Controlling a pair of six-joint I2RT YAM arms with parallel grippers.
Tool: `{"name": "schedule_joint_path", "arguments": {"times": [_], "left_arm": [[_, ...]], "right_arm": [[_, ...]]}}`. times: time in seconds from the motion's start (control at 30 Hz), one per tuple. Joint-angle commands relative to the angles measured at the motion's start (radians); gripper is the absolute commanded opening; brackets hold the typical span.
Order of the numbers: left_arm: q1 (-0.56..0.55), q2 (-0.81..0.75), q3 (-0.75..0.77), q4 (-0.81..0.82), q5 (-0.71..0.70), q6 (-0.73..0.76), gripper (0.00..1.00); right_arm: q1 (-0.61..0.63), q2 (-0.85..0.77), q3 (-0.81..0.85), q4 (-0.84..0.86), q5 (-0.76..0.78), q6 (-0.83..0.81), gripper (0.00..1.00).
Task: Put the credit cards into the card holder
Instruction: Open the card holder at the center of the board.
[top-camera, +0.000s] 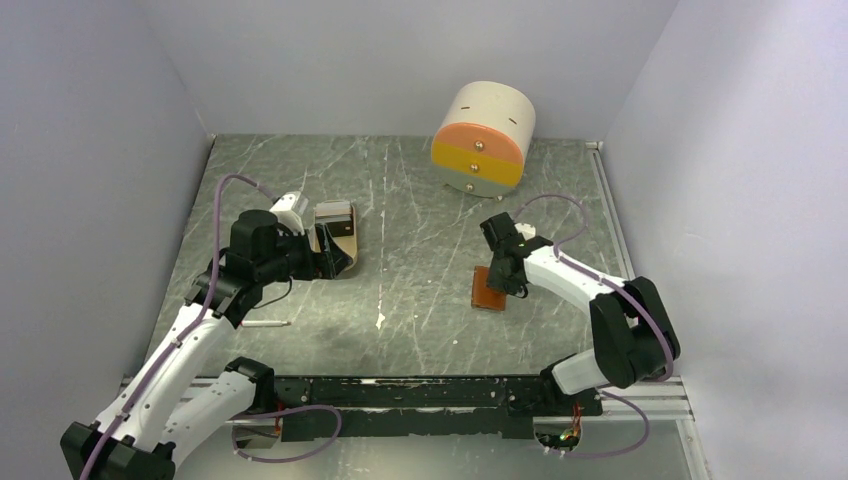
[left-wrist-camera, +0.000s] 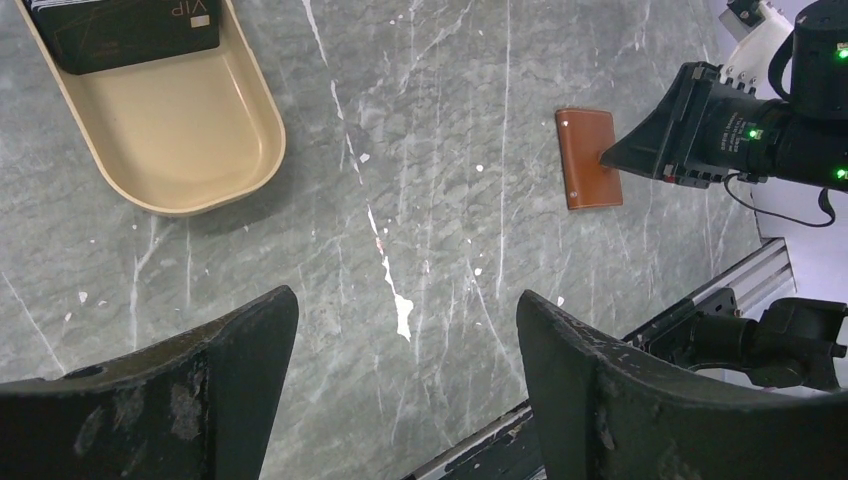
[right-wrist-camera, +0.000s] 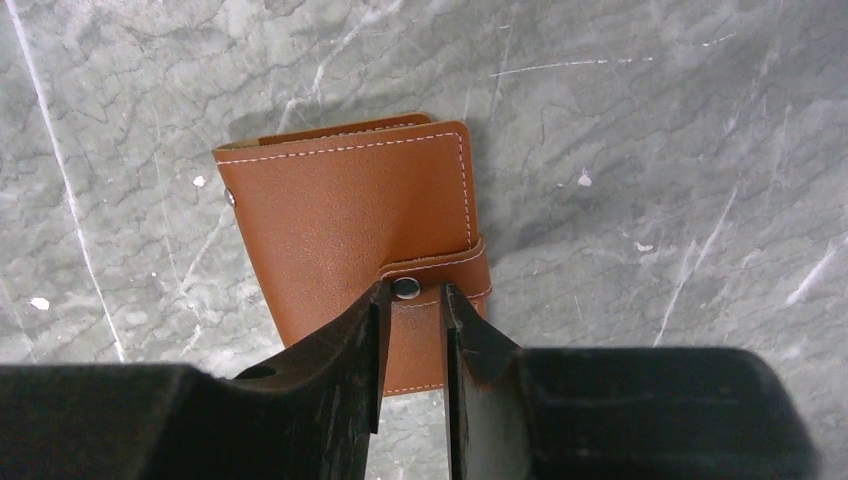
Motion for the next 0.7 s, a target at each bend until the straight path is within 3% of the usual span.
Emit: {"name": "schedule_joint_path", "arguments": {"times": [0.0, 0.2, 0.47, 0.57, 0.67], "left_arm": [[0.008, -0.004, -0.008, 0.006, -0.022, -0.023, 0.84], [0.008, 0.023, -0.013, 0.011, -0.013, -0.052, 0.81], [0.009, 0.039, 0.005, 0.000, -0.017, -0.061, 0.79], [0.009, 0.042, 0.008, 0.002, -0.011, -0.066, 0.79], [0.008, 0.043, 0.005, 0.007, -0.003, -0.069, 0.79]], "right_arm": [[-0.002, 0.019, -0.012, 0.029, 0.001, -0.007, 0.27], [0.018, 0.026, -0.001, 0.045, 0.021, -0.048, 0.00], [0.050, -0.038, 0.026, 0.024, 0.066, -0.072, 0.00], [0.051, -0.018, 0.038, -0.007, 0.102, -0.055, 0.21], [0.050, 0.008, 0.038, -0.007, 0.103, -0.056, 0.31]]}}
